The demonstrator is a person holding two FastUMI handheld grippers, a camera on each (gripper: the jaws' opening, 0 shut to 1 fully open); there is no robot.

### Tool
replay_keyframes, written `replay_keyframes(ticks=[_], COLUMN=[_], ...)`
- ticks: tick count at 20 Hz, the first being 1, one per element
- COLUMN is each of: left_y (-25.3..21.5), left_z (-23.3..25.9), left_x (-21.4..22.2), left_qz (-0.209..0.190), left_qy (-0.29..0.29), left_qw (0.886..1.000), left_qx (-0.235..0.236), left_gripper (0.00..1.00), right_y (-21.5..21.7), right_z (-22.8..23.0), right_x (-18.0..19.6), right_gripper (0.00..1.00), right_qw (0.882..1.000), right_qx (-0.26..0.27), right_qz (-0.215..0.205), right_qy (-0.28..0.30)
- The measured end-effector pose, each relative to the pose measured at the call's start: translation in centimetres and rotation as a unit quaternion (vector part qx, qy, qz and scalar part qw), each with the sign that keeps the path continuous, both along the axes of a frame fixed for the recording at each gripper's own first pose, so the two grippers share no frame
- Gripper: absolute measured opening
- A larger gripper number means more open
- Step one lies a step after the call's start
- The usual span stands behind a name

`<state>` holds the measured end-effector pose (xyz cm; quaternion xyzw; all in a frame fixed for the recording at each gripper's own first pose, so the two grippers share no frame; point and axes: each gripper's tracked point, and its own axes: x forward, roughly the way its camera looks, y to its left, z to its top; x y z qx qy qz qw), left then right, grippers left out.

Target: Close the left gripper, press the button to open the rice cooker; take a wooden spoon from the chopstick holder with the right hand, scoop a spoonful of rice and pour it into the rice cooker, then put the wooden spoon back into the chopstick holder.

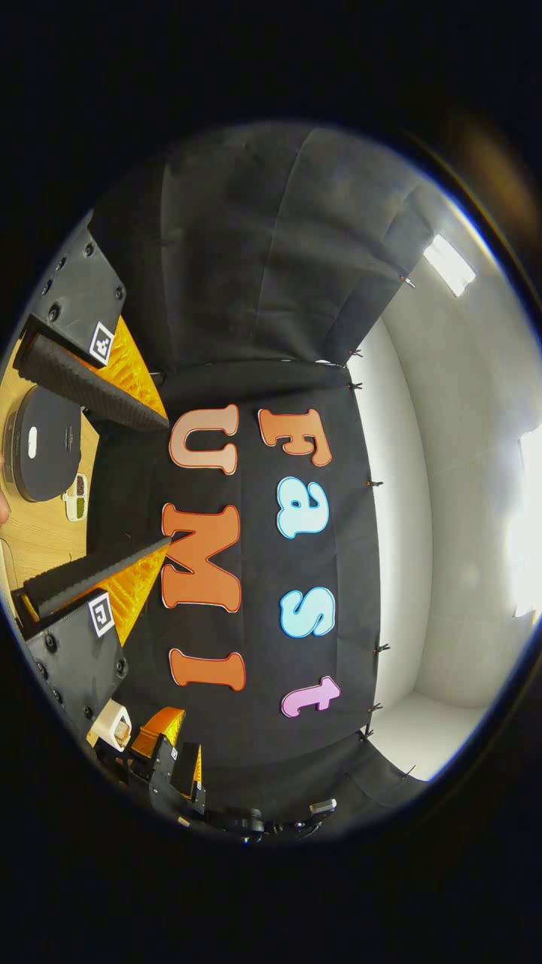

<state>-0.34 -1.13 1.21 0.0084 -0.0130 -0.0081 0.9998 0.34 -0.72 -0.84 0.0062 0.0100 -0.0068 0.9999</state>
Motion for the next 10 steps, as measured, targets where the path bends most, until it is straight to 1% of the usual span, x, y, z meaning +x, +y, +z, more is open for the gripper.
replay_keyframes(ticks=[7, 10], left_y=[0.16, 0.52], left_z=[-0.61, -0.77], left_x=[0.64, 0.89], left_qz=[0.012, 0.019], left_qy=[0.011, 0.012], left_qw=[1.000, 1.000], left_qx=[0.000, 0.000], left_gripper=[0.97, 0.92], right_y=[-0.63, -0.81], right_z=[-0.74, -1.10], right_x=[0.01, 0.17], right_gripper=[0.94, 0.94], right_qw=[1.000, 1.000], right_qx=[-0.003, -0.002], right_qz=[-0.007, -0.009], right_qy=[0.010, 0.016])
